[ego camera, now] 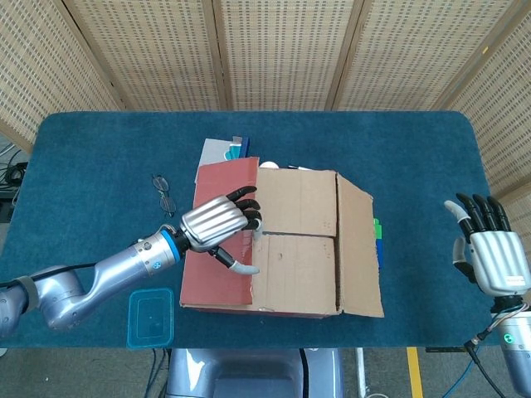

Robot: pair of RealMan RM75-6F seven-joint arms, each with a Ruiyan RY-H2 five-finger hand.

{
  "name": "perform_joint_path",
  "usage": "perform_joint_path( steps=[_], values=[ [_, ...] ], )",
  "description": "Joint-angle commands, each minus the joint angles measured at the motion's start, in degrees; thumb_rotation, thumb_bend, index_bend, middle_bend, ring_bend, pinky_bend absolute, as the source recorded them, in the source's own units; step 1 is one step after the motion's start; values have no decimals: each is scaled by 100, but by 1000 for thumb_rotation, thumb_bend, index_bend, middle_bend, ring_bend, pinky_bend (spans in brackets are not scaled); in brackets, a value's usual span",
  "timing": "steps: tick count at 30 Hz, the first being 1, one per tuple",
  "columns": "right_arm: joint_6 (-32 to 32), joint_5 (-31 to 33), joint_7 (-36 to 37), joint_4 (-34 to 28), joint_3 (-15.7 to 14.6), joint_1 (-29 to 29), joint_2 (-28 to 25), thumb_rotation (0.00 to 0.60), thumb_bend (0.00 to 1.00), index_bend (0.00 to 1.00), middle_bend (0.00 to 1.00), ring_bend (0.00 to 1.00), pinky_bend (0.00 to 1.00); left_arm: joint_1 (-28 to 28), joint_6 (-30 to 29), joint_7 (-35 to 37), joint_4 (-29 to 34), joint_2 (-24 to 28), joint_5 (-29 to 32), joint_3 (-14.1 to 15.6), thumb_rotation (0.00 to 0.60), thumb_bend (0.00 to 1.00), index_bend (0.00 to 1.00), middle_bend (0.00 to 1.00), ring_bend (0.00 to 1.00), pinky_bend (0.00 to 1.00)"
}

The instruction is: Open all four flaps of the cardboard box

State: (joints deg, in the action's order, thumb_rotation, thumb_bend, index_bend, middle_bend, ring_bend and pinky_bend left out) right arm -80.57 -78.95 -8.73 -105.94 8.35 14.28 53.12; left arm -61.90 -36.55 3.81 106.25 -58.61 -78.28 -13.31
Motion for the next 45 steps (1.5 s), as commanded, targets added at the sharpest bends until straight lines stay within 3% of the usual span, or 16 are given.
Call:
perform_joint_path(
  steps=[1,27,45],
  values=[
    [8,-5,-2,-6,16,10,-5,600,775,134,89,0,0,114,-164,73,152,227,-115,-47,121,75,427,367,192,6],
    [68,-32,-58,-140,96,14,-74,600,775,132,88,0,0,1115,-968,854,623,1912,-1058,228,120,72,426,377,202,7],
    [145,-19,-110,-232,128,59,-93,600,775,126,88,0,0,1825,-1281,857,421,2649,-879,457,115,78,430,377,202,13]
  ],
)
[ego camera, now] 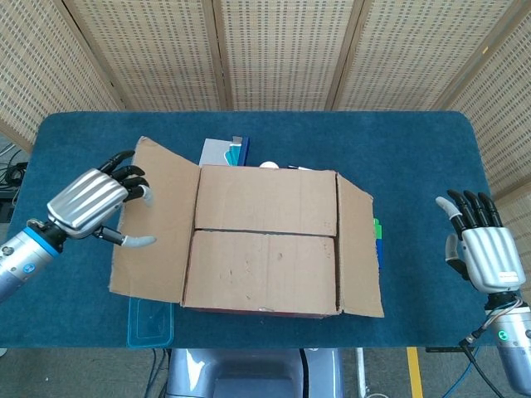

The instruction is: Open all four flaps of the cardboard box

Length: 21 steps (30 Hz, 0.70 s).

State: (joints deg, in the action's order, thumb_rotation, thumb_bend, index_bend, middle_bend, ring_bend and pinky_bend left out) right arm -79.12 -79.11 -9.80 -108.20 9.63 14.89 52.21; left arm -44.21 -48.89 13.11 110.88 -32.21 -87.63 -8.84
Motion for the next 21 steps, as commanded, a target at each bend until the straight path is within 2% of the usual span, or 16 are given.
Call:
perform_joint_path(
  steps=[1,3,6,7,8,11,13,16,21],
  values=[
    [-2,-1,-3,-9,-1,-4,-3,600,775,126,88,0,0,80,-47,-134,-65,1,74,21,115,85,430,377,202,13],
    [-9,3,5,-9,-1,-13,-4,600,775,126,88,0,0,127,-71,-279,-83,-61,125,27,116,99,429,374,200,13],
    [-7,4,12,-4,-15,-25,12,600,775,126,89,0,0,165,-80,-827,-137,-335,219,47,251,128,408,329,185,13],
    [-11,4,11,0,-15,-29,15,600,775,126,89,0,0,173,-101,-1005,-146,-440,308,36,324,135,385,304,181,13],
    [-16,4,10,3,-16,-34,15,600,775,126,89,0,0,179,-127,-1157,-141,-541,398,19,369,138,360,277,169,13],
    [-37,2,15,4,-20,-53,9,600,775,126,88,0,0,170,-179,-1559,-143,-813,646,-29,462,146,292,201,109,13],
    [-52,1,19,3,-21,-66,5,600,775,126,88,0,0,152,-206,-1751,-152,-958,768,-59,489,150,252,159,68,13],
    [-63,9,36,10,-28,-86,6,600,775,126,88,0,0,110,-238,-2026,-166,-1215,988,-108,493,150,205,102,13,6],
    [-62,9,66,40,-37,-103,24,600,775,126,88,0,0,-18,-149,-2286,-204,-1601,1344,-167,497,134,165,51,0,0]
  ],
)
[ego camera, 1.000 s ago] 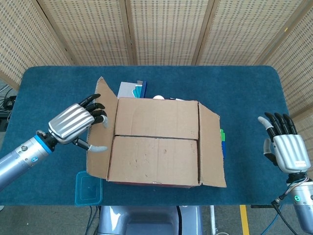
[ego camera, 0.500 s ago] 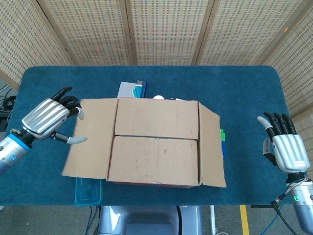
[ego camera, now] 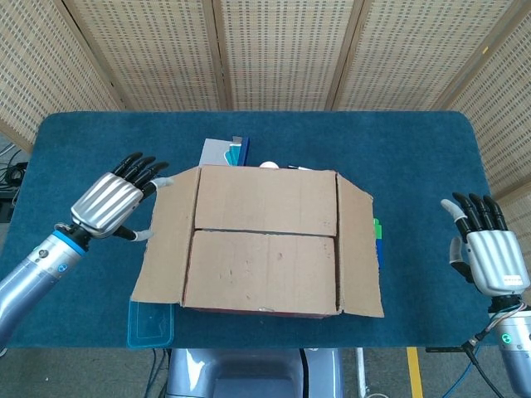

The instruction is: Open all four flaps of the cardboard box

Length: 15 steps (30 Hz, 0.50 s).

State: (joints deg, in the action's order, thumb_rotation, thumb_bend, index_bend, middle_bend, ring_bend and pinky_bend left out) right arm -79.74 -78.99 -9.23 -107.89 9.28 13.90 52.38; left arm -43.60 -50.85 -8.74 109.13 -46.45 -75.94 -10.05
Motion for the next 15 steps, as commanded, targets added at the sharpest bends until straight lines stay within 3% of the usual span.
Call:
perform_joint_path(
  steps=[1,15],
  values=[
    [-1,-6,14,16,-4,-6,10,600,775,126,89,0,0,-110,73,-130,-39,-251,252,-59,497,130,163,41,0,0],
    [8,19,105,98,-15,-48,15,600,775,126,88,0,0,-581,119,-1007,-358,-1359,1098,-133,497,111,80,0,0,0]
  ],
)
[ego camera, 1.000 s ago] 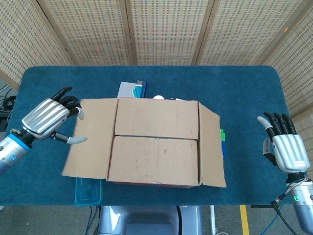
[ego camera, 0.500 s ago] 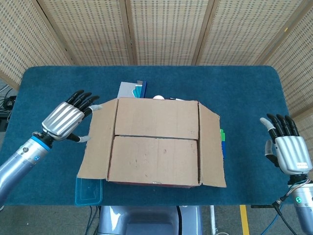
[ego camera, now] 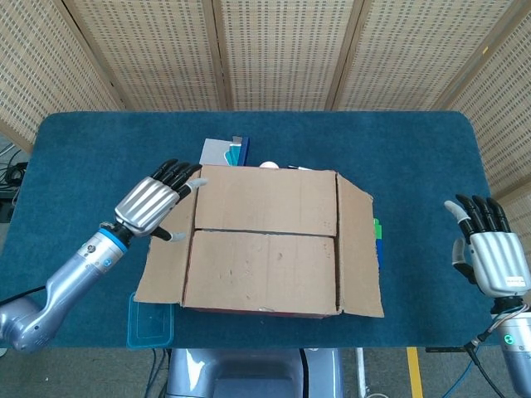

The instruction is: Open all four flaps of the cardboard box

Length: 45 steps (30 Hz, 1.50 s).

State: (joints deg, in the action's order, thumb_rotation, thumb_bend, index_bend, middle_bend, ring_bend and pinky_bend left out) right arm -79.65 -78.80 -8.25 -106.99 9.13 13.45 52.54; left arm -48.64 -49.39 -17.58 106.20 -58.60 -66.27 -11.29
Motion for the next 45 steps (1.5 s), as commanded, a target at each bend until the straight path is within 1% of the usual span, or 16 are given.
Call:
perform_joint_path(
  steps=[1,8,12,20,29,39,45],
  values=[
    [0,1,12,11,0,-4,-2,600,775,126,89,0,0,-95,-34,-163,-79,-189,173,-10,497,110,71,0,0,0],
    [-22,-4,50,18,4,-31,-32,600,775,126,89,0,0,-277,-57,-469,-240,-605,517,2,498,109,57,0,0,0],
    [-34,12,80,33,5,-54,-47,600,775,126,89,0,0,-338,-188,-679,-345,-827,624,27,496,109,56,0,0,0],
    [-65,2,136,77,-2,-94,-55,600,775,126,88,0,0,-448,-319,-1048,-504,-1109,857,96,497,109,57,0,0,0],
    [-67,21,186,105,12,-111,-73,600,775,126,89,0,0,-540,-298,-1131,-623,-1282,1069,120,497,109,56,0,0,0],
    [-103,27,226,116,23,-148,-97,600,775,126,88,0,0,-548,-637,-1179,-897,-1592,1041,51,496,111,56,0,0,0],
    [-115,34,233,112,35,-158,-110,600,775,126,89,0,0,-488,-839,-1089,-955,-1621,967,-28,496,114,56,0,0,0]
  ],
)
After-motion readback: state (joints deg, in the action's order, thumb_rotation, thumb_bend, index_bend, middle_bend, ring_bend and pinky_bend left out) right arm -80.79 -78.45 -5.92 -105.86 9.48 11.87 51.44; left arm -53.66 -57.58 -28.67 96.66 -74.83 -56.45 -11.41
